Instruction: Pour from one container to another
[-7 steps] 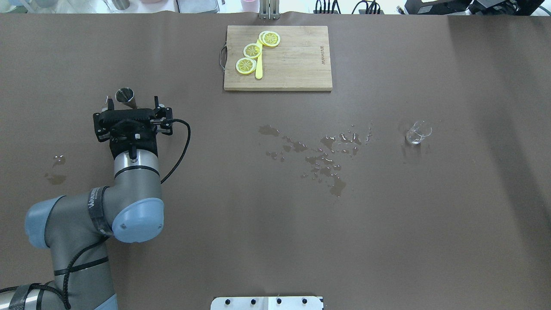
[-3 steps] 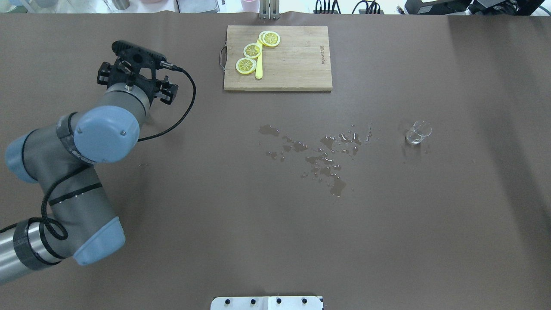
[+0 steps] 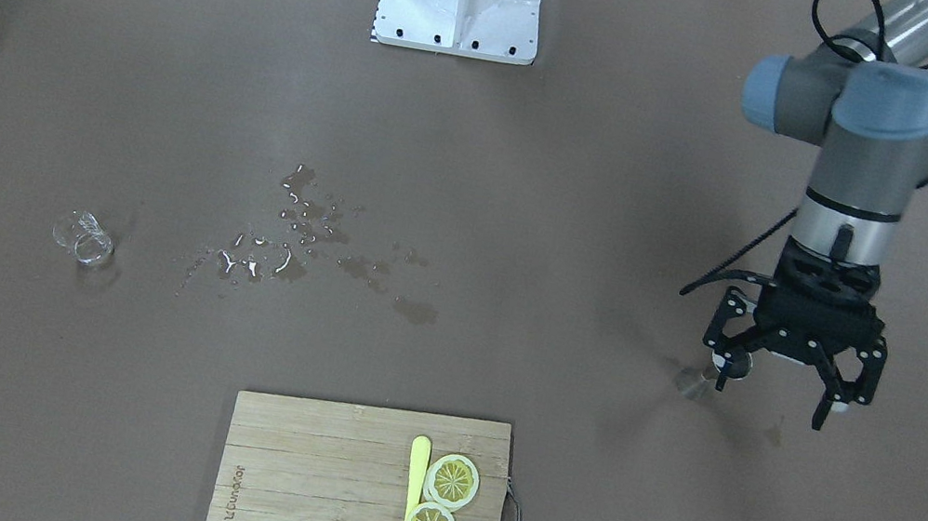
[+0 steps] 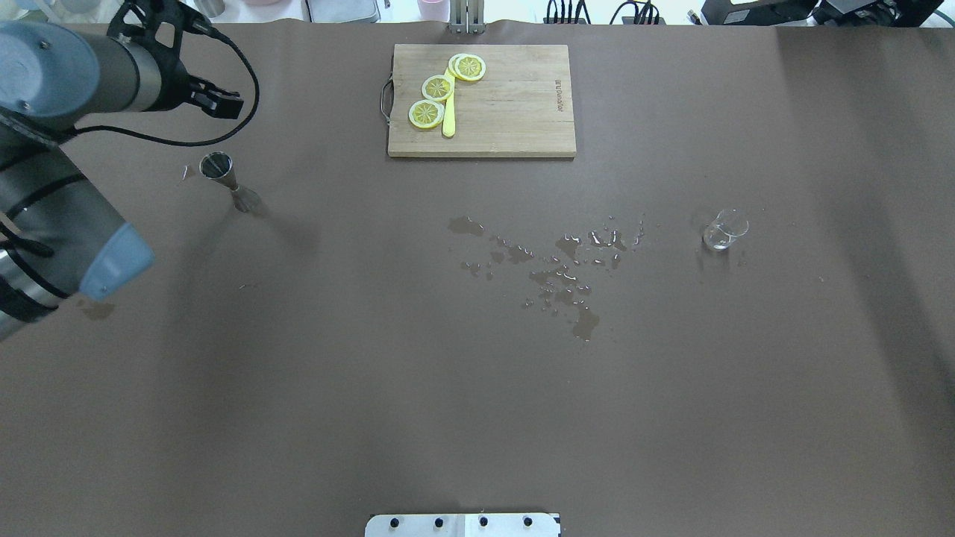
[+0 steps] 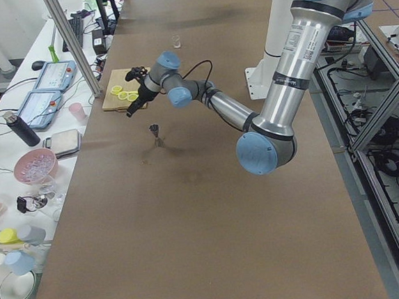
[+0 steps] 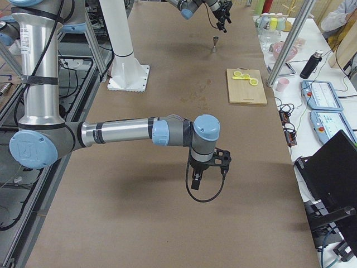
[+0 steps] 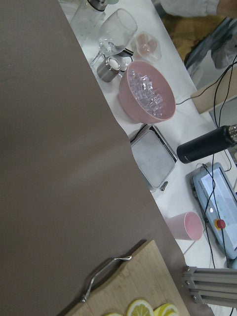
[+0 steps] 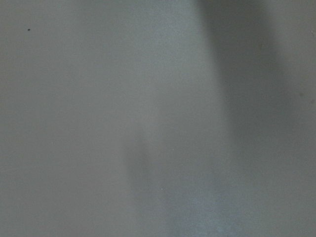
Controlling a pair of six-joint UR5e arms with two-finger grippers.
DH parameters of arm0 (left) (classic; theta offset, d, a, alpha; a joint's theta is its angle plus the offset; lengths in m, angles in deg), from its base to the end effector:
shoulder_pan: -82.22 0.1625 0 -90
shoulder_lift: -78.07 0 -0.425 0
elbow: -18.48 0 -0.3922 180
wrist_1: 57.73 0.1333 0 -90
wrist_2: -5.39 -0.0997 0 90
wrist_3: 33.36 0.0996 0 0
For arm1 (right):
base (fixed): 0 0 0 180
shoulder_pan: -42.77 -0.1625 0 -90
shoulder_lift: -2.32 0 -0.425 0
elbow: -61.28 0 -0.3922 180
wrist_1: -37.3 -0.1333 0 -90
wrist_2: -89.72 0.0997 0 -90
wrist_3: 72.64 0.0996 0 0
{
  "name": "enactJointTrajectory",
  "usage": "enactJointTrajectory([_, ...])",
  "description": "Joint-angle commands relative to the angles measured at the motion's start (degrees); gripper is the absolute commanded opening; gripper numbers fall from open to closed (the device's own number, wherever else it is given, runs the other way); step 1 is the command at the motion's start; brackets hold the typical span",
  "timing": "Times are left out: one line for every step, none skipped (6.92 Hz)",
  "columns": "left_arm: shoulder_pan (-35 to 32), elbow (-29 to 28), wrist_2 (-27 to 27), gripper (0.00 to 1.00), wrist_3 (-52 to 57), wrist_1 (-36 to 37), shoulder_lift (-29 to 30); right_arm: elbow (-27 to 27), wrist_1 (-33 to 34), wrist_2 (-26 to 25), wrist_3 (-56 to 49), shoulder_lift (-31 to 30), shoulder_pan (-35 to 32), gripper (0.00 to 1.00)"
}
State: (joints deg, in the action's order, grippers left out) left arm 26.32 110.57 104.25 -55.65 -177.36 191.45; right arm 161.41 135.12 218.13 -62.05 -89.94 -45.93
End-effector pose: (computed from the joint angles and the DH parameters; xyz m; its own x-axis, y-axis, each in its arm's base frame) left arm 0.2726 -0.6131 0.3585 0.8132 0.4296 -0.3926 -0.0133 0.6882 0.7254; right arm 0.0607 -0.4730 0.6114 0.7742 0.1657 0.6109 -0.1217 0.9861 -0.1133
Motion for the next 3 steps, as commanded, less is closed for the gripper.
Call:
enactJointTrajectory([-11.37, -13.28, 17.69, 0.98, 10.07, -4.20, -0.09, 0.49, 0.00, 0.00, 0.04, -0.38, -0.07, 1.00])
enactJointTrajectory([-15.07, -17.17, 23.94, 0.99, 10.07, -3.86, -0.61, 0.50, 0.00, -0.17, 0.04, -0.73, -0.16, 1.00])
enactJointTrajectory([-18.76, -18.77, 28.61, 0.99, 9.89, -3.16, -3.49, 0.32, 0.00, -0.18, 0.04, -0.65, -0.07, 1.00])
